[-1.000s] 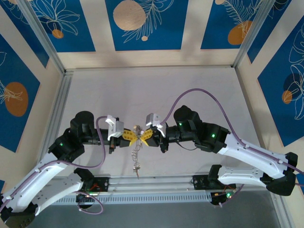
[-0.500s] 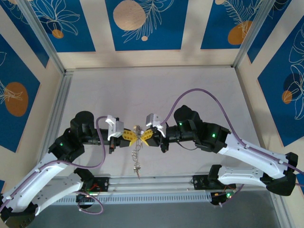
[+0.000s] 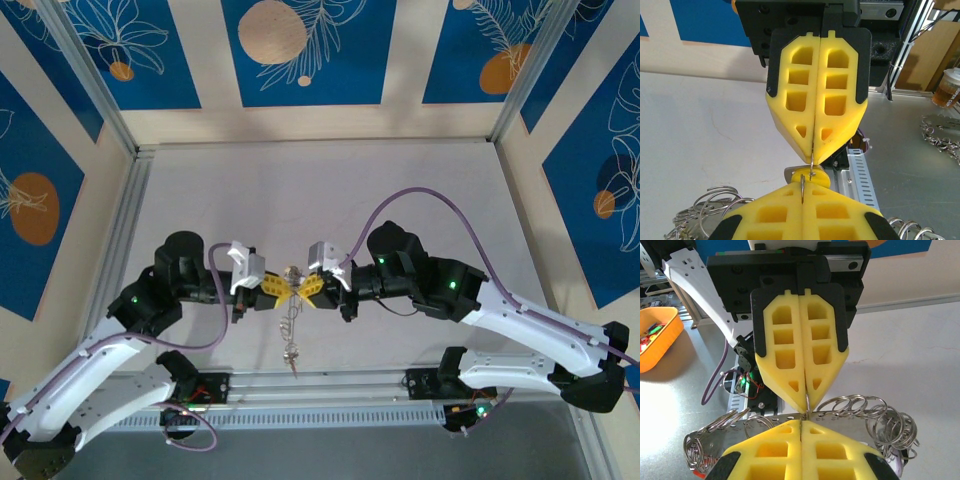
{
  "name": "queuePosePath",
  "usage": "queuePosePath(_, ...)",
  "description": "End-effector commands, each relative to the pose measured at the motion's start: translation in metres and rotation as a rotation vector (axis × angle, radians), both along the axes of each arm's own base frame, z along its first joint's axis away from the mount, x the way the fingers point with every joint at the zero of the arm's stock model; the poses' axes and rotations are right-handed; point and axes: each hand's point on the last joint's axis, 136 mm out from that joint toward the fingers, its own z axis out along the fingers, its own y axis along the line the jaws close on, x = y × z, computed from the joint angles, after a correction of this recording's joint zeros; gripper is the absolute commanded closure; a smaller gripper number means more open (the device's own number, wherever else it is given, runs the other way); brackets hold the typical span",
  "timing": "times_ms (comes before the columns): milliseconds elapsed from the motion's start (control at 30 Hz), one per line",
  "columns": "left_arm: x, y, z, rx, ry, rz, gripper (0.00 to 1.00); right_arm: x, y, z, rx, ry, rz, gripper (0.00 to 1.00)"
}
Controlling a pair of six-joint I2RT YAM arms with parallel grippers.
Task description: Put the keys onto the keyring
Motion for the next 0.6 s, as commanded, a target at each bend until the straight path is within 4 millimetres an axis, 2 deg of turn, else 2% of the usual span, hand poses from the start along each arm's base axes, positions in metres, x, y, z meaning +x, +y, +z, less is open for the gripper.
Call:
queuePosePath(0, -0.007, 0.0, 0.026, -0.057, -0.059, -0.044, 1.0, -0.007, -0.003, 0.018, 0.039, -0.028, 0.034, 1.0)
queuePosePath(133, -0.008, -0.001, 0.026, -0.049, -0.068, -0.062, 1.0, -0.009, -0.004, 0.023, 0.05, -0.029, 0.038, 1.0)
queuePosePath(300, -0.009, -0.002, 0.026, -0.049, -0.077, -0.079, 1.0, -0.005, -0.008, 0.016, 0.017, -0.023, 0.014, 1.0)
queuePosePath(567, -0.02, 0.004, 0.019, -0.045, -0.079, -0.125, 1.0, 0.004, -0.019, 0.03, 0.014, 0.018, -0.091, 1.0)
